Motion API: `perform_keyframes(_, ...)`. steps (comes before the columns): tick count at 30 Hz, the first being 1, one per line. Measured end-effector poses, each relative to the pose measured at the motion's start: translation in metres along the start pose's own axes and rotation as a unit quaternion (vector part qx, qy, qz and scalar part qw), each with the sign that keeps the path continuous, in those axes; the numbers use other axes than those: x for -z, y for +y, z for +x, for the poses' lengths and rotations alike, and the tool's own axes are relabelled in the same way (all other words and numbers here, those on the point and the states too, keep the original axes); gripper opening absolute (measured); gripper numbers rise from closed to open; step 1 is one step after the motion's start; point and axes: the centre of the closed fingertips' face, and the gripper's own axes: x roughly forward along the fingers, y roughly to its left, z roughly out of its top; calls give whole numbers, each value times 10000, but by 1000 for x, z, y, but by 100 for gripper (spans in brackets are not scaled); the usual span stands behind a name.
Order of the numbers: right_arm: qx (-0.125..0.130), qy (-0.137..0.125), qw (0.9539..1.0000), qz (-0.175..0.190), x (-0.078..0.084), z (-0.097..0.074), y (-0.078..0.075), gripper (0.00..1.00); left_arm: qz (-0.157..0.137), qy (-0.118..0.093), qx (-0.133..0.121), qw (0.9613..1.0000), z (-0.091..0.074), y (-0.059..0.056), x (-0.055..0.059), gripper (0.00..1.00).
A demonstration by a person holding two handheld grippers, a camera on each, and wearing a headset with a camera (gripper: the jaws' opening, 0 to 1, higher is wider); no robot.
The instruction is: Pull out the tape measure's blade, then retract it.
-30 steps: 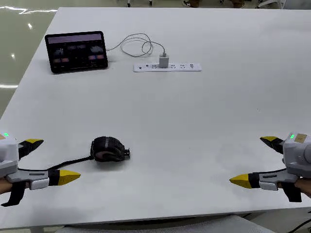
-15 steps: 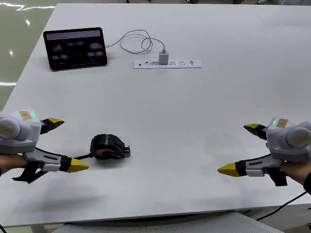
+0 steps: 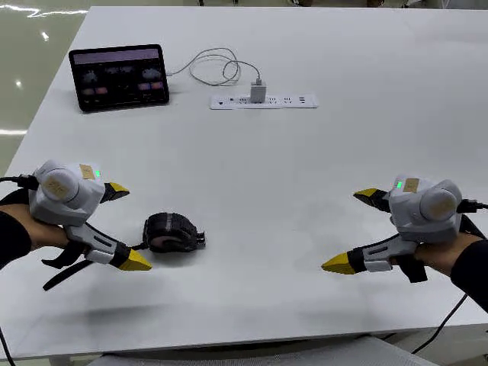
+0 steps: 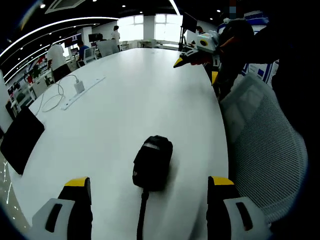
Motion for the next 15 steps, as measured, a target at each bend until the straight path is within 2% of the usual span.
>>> perform_keyframes(3,-77,47,9999,-120,-2,6,1,95,112,169,99,9997,5,-1,0,89)
perform_keyframes(5,-126,59,9997,-183,-5,10,2,95,218,214,134,9994,7,-1,-2,88)
perform_keyframes(7,-269,-60,9992,-302,-14,15,7,93,301,262,204,9990,9,-3,-5,86)
perform_keyframes(10,-314,-11,9987,-397,-18,23,8,91,416,366,286,9981,13,-4,-6,82)
perform_keyframes(15,-457,-42,9976,-516,-29,38,14,91,531,579,499,9957,19,-8,-4,69)
